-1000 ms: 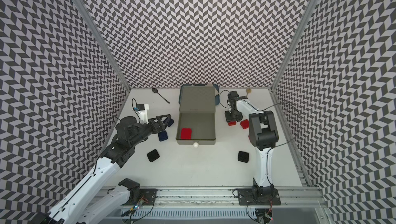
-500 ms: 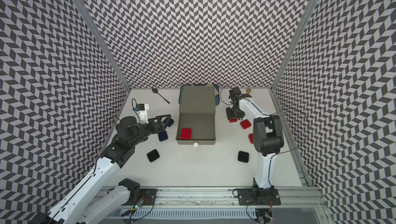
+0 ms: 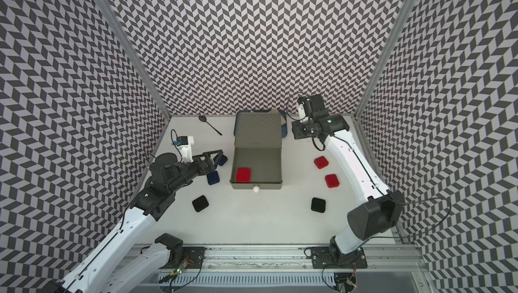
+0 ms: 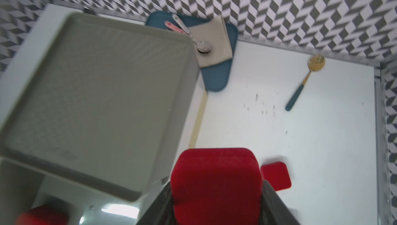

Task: Place the brooch boxes into the drawer by color
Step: Pick up the brooch box from the center of the board, then place the brooch box in the drawer.

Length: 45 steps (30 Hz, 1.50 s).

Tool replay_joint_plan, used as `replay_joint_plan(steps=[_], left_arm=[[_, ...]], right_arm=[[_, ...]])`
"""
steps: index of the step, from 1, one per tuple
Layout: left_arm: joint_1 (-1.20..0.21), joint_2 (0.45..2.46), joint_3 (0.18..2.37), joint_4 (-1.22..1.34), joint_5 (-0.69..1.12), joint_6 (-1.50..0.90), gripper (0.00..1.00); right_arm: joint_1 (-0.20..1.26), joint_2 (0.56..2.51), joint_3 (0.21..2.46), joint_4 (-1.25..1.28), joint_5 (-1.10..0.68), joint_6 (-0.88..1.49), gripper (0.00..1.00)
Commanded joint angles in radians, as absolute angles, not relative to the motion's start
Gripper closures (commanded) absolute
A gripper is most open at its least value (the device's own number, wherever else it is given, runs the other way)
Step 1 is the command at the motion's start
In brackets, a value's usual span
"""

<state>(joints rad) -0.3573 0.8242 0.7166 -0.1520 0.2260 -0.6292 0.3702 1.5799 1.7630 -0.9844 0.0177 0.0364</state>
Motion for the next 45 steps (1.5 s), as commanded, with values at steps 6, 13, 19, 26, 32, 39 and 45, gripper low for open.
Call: replay_joint_plan(steps=[6, 13, 19, 26, 32, 39, 45], left_arm=[[-0.351, 0.791, 0.757, -0.188, 0.204, -0.628, 0.07], [-0.351, 0.778, 0.753, -0.202, 0.195, -0.627, 0.07], [-0.351, 0.769, 0.754, -0.209, 0.192, -0.625, 0.07], [-0.351, 0.757, 0.746, -0.222, 0.183, -0.619, 0.07], [-0.351, 0.755, 0.74, -0.214, 0.187, -0.622, 0.07], [-0.351, 0.747, 0.736, -0.226, 0.176, -0.611, 0.07], [-0.351, 0.746, 0.73, -0.225, 0.173, -0.609, 0.07]], right_arm=[[0.563, 1.568, 1.892, -1.027, -0.08, -0.004, 0.51], [0.76, 1.599, 1.86, -1.035, -0.085, -0.083, 0.51], [0.848, 1.654, 1.811, -1.048, -0.033, -0.117, 0.51], [0.865, 1.706, 1.802, -1.034, 0.035, -0.116, 0.51], [0.868, 1.772, 1.826, -1.014, 0.097, -0.177, 0.51], [0.873, 1.798, 1.87, -0.982, 0.121, -0.241, 0.51], [0.871, 1.815, 1.87, -0.969, 0.085, -0.258, 0.5]])
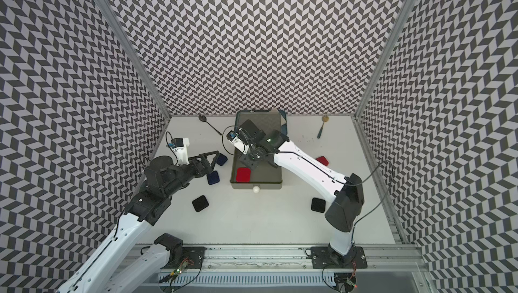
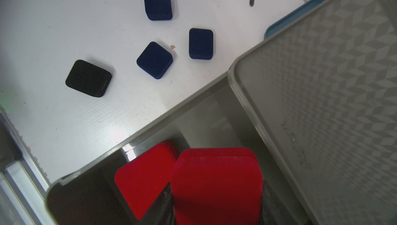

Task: Place the brooch boxes into the drawer by color
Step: Place the brooch box in the drawer.

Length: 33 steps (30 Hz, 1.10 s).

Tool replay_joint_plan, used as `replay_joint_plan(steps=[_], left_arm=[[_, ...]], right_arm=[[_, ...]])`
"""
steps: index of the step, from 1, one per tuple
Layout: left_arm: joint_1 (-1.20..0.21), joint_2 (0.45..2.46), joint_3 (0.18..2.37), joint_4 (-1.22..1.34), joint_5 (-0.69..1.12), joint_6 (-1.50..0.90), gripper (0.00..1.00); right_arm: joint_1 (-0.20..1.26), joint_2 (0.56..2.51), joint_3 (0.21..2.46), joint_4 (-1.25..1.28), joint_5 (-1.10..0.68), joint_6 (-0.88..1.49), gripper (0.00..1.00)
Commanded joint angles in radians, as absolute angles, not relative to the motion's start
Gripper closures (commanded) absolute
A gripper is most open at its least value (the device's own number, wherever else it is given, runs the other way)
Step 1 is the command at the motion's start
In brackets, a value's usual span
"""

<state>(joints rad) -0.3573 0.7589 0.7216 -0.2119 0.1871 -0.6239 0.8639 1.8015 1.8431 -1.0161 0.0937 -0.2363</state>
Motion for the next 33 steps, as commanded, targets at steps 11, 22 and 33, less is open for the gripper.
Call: replay_joint_plan(steps=[11, 22, 33], left_arm=[[-0.351, 0.736, 0.716, -0.222, 0.171, -0.609, 0.07], [-0.351, 0.735, 0.718, -0.227, 0.164, -0.603, 0.07], [-0.35, 0.738, 0.719, -0.233, 0.159, -0.589, 0.07]], right_arm=[[0.876, 1.854, 1.859, -0.961, 0.049, -0.272, 0.5], [0.875, 1.891, 1.867, -0.953, 0.098, -0.269, 0.49], [0.877, 1.912, 1.887, -0.951, 0.107, -0.27, 0.4]])
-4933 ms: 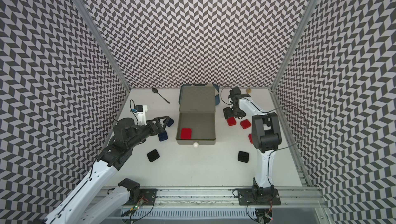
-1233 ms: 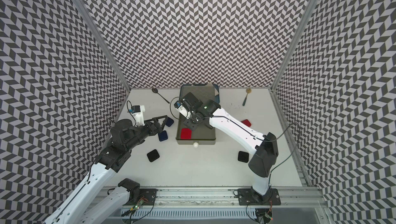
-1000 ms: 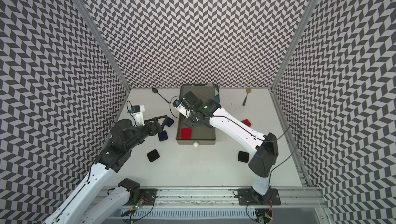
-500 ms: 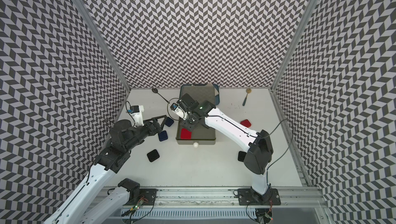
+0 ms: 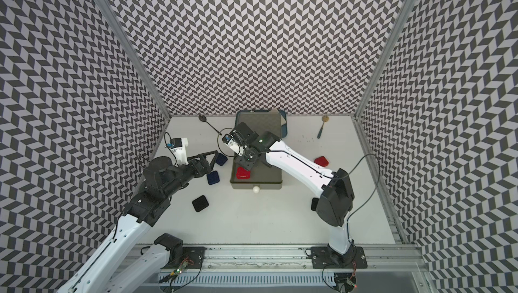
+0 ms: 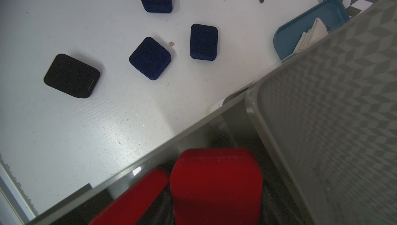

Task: Place the brooch boxes into the drawer by color
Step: Place the brooch box in the drawer, then pick up the brooch box from the center of the board.

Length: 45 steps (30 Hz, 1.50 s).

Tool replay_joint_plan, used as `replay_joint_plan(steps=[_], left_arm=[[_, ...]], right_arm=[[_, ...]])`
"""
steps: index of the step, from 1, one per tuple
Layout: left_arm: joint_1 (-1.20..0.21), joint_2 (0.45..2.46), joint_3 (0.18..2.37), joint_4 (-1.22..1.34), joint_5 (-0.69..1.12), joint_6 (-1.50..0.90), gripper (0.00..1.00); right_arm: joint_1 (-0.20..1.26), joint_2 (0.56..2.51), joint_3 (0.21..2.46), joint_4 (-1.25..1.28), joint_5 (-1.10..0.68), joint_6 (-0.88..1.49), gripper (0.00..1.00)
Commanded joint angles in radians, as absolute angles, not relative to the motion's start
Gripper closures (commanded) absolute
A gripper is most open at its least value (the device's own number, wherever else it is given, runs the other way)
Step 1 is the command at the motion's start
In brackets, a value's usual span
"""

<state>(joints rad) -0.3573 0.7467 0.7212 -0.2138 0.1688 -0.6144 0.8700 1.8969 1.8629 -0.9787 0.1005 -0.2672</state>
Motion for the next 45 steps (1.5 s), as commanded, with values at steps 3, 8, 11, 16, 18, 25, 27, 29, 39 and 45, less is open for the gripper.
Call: replay_joint_plan(steps=[3, 8, 11, 16, 18, 25, 27, 29, 39, 45], left_arm=[[-0.349, 0.737, 0.718, -0.234, 0.156, -0.588, 0.07], [-0.348, 0.736, 0.716, -0.235, 0.155, -0.587, 0.06], [-0.348, 0.736, 0.716, -0.235, 0.155, -0.586, 0.07], [-0.347, 0.737, 0.717, -0.235, 0.156, -0.588, 0.07], [-0.347, 0.738, 0.716, -0.232, 0.156, -0.591, 0.07], [-0.347, 0.75, 0.724, -0.219, 0.164, -0.597, 0.06], [-0.347, 0.757, 0.73, -0.215, 0.168, -0.598, 0.06], [-0.347, 0.765, 0.736, -0.213, 0.169, -0.596, 0.06], [-0.347, 0.793, 0.722, -0.175, 0.194, -0.584, 0.06], [-0.347, 0.822, 0.707, -0.132, 0.227, -0.577, 0.06]], right_arm=[[0.877, 1.913, 1.885, -0.953, 0.097, -0.273, 0.37], [0.877, 1.908, 1.888, -0.953, 0.1, -0.273, 0.3], [0.877, 1.905, 1.889, -0.953, 0.098, -0.271, 0.21], [0.877, 1.891, 1.929, -0.959, 0.098, -0.257, 0.17], [0.877, 1.877, 1.956, -0.959, 0.1, -0.246, 0.17], [0.875, 1.769, 2.002, -0.931, 0.127, -0.199, 0.16], [0.865, 1.724, 1.984, -0.906, 0.151, -0.174, 0.16], [0.829, 1.667, 1.938, -0.87, 0.151, -0.136, 0.16], [0.366, 1.461, 1.636, -0.788, 0.047, 0.036, 0.11], [0.154, 1.547, 1.565, -0.884, 0.035, 0.108, 0.08]])
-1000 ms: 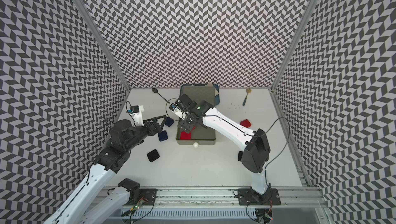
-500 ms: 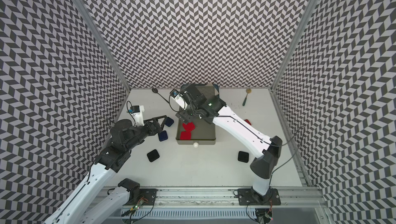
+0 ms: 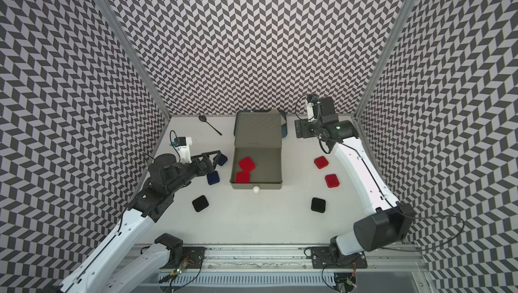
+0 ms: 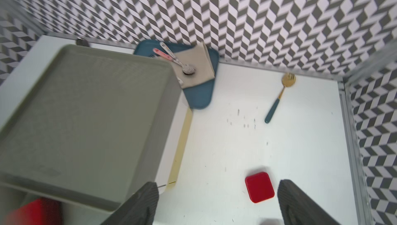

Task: Place the brooch boxes into the drawer by color
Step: Pick up the brooch box from the center of the board.

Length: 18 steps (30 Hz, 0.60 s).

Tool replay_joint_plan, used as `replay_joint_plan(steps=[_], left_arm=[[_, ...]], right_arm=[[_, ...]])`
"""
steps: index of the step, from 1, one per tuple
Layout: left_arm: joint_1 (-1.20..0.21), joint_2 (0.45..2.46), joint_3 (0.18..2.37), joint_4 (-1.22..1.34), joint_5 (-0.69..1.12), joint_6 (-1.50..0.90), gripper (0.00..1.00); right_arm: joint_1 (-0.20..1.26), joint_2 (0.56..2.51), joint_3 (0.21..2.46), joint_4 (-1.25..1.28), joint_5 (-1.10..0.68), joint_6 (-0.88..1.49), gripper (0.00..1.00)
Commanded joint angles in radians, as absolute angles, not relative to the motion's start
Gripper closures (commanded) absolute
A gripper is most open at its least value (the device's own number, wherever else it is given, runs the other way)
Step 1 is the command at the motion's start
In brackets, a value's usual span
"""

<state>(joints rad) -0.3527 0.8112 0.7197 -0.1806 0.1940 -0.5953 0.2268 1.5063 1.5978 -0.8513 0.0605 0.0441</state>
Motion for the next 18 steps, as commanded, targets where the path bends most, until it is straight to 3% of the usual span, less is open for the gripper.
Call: replay_joint_plan(steps=[1, 7, 18], left_arm=[[-0.347, 0.831, 0.711, -0.127, 0.237, -0.573, 0.06], [-0.347, 0.872, 0.756, -0.148, 0.286, -0.531, 0.06], [-0.347, 0.888, 0.76, -0.146, 0.336, -0.54, 0.07]], right_arm=[[0.12, 1.564, 1.551, -0.889, 0.004, 0.118, 0.08], [0.005, 1.705, 1.524, -0.91, -0.014, 0.116, 0.07], [-0.029, 1.893, 1.566, -0.891, -0.087, 0.044, 0.08]])
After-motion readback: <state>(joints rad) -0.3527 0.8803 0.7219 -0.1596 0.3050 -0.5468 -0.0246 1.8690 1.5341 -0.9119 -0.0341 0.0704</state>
